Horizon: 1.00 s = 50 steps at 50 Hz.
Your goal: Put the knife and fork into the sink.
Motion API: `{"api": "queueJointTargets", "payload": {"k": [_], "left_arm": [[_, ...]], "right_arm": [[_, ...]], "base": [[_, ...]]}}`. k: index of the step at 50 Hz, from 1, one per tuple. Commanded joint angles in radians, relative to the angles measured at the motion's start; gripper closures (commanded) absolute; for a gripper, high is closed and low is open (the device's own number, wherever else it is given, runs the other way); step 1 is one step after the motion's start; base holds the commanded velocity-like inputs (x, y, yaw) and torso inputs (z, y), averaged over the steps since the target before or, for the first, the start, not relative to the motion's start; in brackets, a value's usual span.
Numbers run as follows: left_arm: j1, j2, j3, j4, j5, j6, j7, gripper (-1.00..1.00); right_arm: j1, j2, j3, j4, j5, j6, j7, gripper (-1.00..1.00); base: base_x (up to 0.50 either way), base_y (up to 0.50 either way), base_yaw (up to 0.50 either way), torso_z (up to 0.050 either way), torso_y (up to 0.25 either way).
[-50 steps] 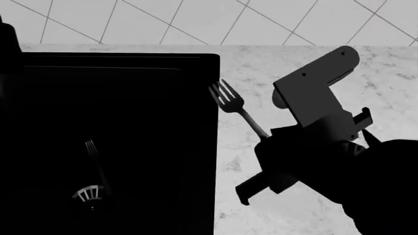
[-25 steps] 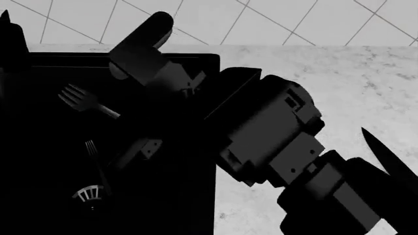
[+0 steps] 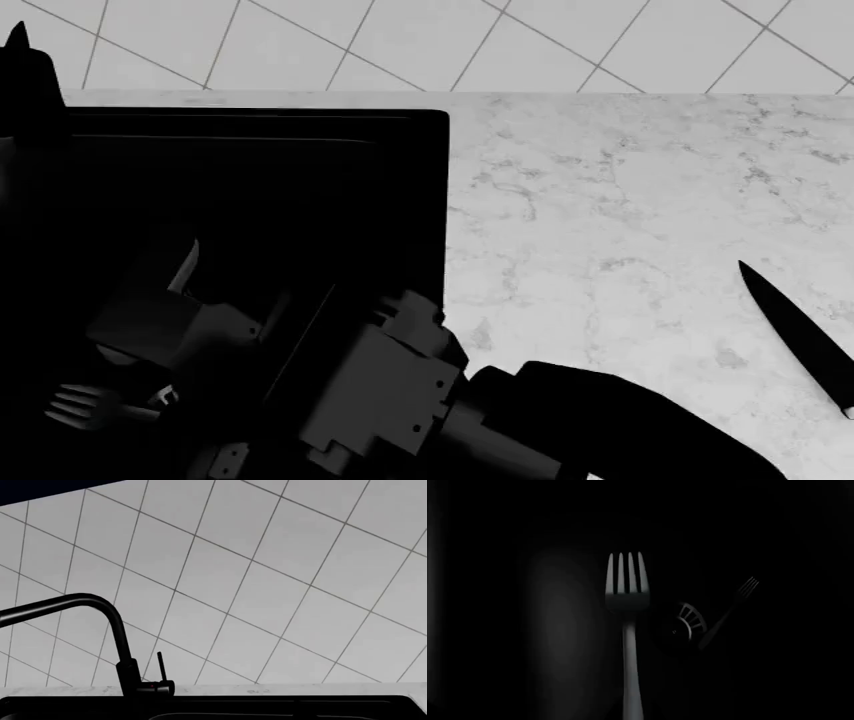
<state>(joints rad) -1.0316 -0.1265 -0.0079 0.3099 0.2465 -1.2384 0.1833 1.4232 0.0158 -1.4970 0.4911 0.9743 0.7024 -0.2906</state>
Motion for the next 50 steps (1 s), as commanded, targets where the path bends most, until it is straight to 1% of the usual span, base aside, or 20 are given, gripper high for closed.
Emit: {"api": "queueJointTargets", "payload": {"k": [1, 8, 9, 10, 11, 21, 33, 36, 39, 46, 50], "left_arm": [[0.0, -0.002, -0.004, 0.006, -0.009, -0.005, -0.002, -1.0], [-0.001, -0.006, 0.0, 0.016, -0.012, -0.015, -0.002, -1.0], [-0.002, -0.006, 0.001, 0.019, -0.012, -0.018, -0.003, -1.0], [-0.003, -0.005, 0.002, 0.02, -0.012, -0.021, -0.003, -1.0], [-0.003, -0.006, 0.004, 0.02, -0.012, -0.021, -0.004, -1.0], [-0.005, -0.004, 0.01, 0.016, -0.019, -0.018, -0.009, -1.0], [0.0, -0.006, 0.01, -0.005, -0.027, -0.001, -0.018, -1.0], [-0.005, -0.007, 0.014, -0.011, -0.029, 0.003, -0.019, -1.0], [-0.007, -0.007, 0.015, -0.014, -0.031, 0.004, -0.021, -1.0], [-0.007, -0.012, 0.015, -0.008, -0.033, -0.004, -0.023, -1.0], [-0.004, -0.014, 0.011, -0.015, -0.036, 0.002, -0.026, -1.0]], "right_arm": [[-0.099, -0.016, -0.05, -0.022, -0.043, -0.017, 0.032, 1.0], [-0.116, -0.016, -0.048, 0.01, -0.025, -0.032, 0.031, 1.0], [-0.107, -0.016, -0.048, 0.017, -0.015, -0.039, 0.037, -1.0], [-0.1, -0.016, -0.047, 0.024, 0.004, -0.045, 0.063, -1.0], [-0.087, -0.016, -0.048, 0.031, 0.02, -0.053, 0.05, -1.0], [-0.008, -0.016, -0.049, 0.052, 0.128, -0.111, 0.089, -1.0], [0.146, -0.014, -0.037, 0.151, 0.2, -0.185, 0.098, -1.0], [0.179, 0.059, -0.024, 0.058, 0.218, -0.152, 0.15, -1.0], [0.193, 0.108, -0.03, -0.006, 0.219, -0.132, 0.178, -1.0], [0.199, 0.215, -0.018, -0.086, 0.244, -0.106, 0.235, -1.0], [0.214, 0.328, 0.017, -0.206, 0.29, -0.082, 0.318, -1.0]], "base": [[0.0, 0.0, 0.0, 0.0, 0.0], [0.0, 0.0, 0.0, -0.004, 0.0], [0.0, 0.0, 0.0, 0.0, 0.0], [0.0, 0.0, 0.0, 0.0, 0.0], [0.0, 0.0, 0.0, 0.0, 0.0], [0.0, 0.0, 0.0, -0.001, 0.0], [0.0, 0.0, 0.0, 0.0, 0.0], [0.0, 0.0, 0.0, 0.0, 0.0], [0.0, 0.0, 0.0, 0.0, 0.0], [0.0, 0.0, 0.0, 0.0, 0.0], [0.0, 0.0, 0.0, 0.0, 0.0]]}}
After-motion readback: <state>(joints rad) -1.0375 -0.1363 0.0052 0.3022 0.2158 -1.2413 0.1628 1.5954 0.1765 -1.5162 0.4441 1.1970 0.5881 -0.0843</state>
